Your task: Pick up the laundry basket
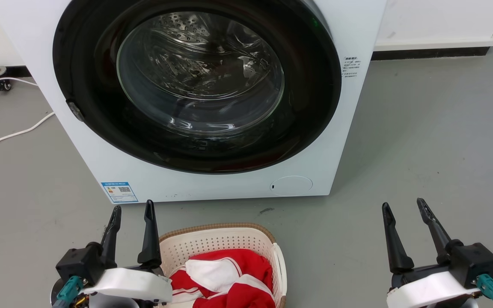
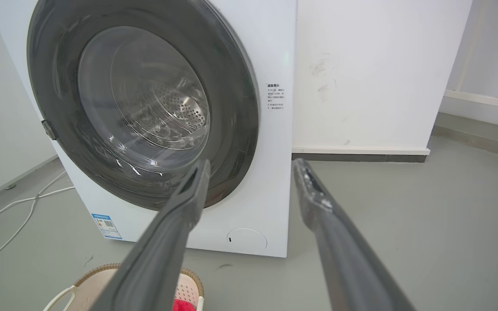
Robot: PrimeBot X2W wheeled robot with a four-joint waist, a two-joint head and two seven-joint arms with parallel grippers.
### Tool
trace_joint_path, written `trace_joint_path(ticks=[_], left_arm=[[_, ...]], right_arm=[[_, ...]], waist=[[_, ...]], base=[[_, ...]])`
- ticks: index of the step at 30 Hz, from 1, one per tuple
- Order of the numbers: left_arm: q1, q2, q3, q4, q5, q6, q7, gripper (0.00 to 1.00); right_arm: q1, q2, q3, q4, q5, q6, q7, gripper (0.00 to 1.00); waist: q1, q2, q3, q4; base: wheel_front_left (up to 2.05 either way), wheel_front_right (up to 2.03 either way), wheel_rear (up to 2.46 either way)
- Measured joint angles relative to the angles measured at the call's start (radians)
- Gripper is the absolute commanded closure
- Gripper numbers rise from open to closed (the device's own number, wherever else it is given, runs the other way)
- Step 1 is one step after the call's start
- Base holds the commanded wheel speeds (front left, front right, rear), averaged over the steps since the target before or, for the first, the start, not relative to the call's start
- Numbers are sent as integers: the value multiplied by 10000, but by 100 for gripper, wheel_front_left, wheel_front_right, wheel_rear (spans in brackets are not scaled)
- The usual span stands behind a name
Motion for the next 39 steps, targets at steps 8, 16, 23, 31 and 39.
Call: trace_joint_path(ticks=[8, 16, 23, 31, 39], left_arm=[[78, 0, -92, -4, 750, 123, -150, 0], [121, 4, -182, -15, 1438, 180, -311, 0], [133, 6, -272, -58, 2027, 261, -414, 0], [188, 10, -332, -104, 2523, 387, -500, 0], [216, 10, -330, -105, 2585, 445, -500, 0]], right_arm=[[44, -4, -184, -4, -637, 0, -155, 0], [139, -6, -265, -94, -965, 0, -309, 0], [196, -8, -311, -165, -1170, 0, -439, 0], [240, -10, -366, -182, -1315, 0, -525, 0], [258, -10, -437, -155, -1024, 0, -525, 0]], waist=[[0, 0, 12, -9], [0, 0, 19, -11], [0, 0, 16, -9], [0, -1, -3, -9], [0, 0, -11, -6]], base=[[0, 0, 0], [0, 0, 0], [0, 0, 0], [0, 0, 0], [0, 0, 0]])
